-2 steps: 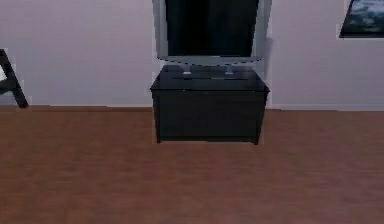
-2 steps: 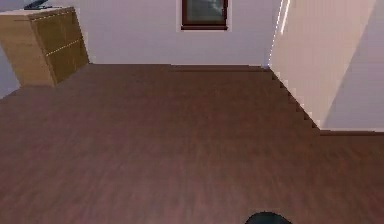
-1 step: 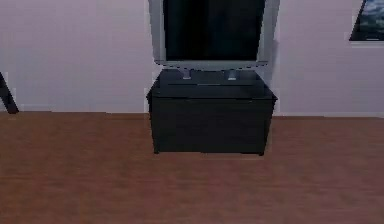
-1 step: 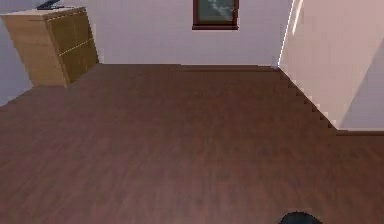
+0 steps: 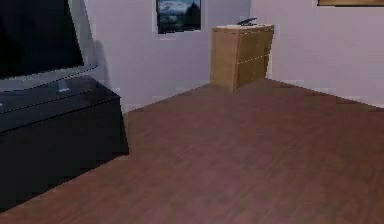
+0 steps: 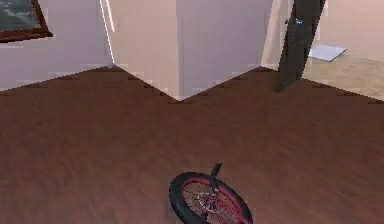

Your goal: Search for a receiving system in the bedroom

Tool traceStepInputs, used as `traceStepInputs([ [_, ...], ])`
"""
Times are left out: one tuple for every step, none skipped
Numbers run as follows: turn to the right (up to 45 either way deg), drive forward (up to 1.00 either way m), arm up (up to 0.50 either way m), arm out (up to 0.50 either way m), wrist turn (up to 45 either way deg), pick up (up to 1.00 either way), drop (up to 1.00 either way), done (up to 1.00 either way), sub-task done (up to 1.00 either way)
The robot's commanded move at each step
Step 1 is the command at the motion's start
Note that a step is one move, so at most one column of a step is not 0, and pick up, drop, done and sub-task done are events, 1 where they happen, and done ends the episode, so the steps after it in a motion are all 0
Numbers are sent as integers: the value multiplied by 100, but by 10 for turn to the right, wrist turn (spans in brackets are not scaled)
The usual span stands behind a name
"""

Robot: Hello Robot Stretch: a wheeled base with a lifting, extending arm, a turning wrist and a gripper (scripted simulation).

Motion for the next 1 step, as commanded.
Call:
traceStepInputs([
  [450,0,0,0,0,0,0,0,0],
])
